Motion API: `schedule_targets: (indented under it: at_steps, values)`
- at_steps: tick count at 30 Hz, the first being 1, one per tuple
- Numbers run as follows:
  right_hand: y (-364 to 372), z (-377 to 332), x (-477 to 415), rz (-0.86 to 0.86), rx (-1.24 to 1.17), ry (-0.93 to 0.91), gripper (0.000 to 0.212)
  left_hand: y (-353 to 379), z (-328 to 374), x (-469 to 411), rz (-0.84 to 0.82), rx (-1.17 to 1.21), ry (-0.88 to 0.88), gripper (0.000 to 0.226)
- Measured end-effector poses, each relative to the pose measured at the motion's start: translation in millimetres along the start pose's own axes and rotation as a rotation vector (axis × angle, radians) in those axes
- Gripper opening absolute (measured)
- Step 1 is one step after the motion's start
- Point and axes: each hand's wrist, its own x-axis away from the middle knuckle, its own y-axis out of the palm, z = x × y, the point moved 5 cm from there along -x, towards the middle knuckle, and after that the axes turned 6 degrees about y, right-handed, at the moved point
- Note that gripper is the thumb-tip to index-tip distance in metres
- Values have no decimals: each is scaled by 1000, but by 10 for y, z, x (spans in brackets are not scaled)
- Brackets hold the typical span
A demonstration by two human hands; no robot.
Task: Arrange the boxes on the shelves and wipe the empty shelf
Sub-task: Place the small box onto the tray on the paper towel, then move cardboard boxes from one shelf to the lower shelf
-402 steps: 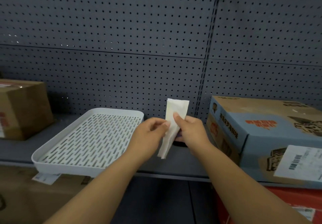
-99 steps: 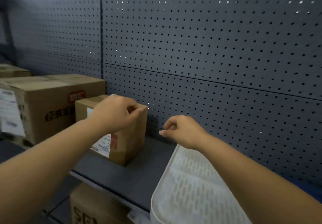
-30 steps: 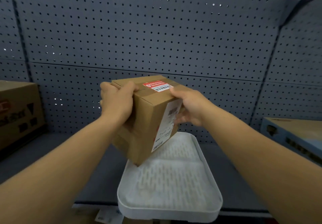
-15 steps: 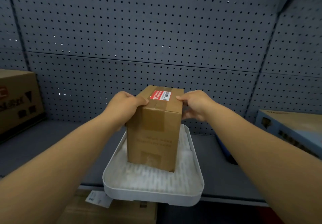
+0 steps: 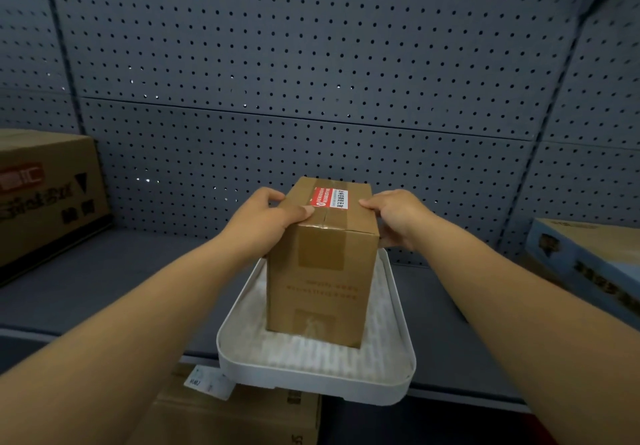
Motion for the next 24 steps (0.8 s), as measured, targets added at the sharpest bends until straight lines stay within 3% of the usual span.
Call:
schedule_targets:
  at_steps: [9, 12, 15, 18, 24]
  values:
    - [-25, -663, 259, 265, 103, -300, 51, -649, 140, -71, 142, -36, 82, 28]
    - [167, -910, 383, 234, 99, -340, 44, -983, 194, -88, 175, -34, 131, 25]
    - [483, -1112, 510, 165, 59, -337, 9, -1361, 220, -113, 197, -26, 159, 26]
    - [905, -1301, 594, 101, 41, -357, 18, -1813, 199, -127, 226, -8, 191, 23]
    - [1888, -1596, 690, -10, 58, -323, 10, -2792, -16, -132, 292, -45, 247, 21]
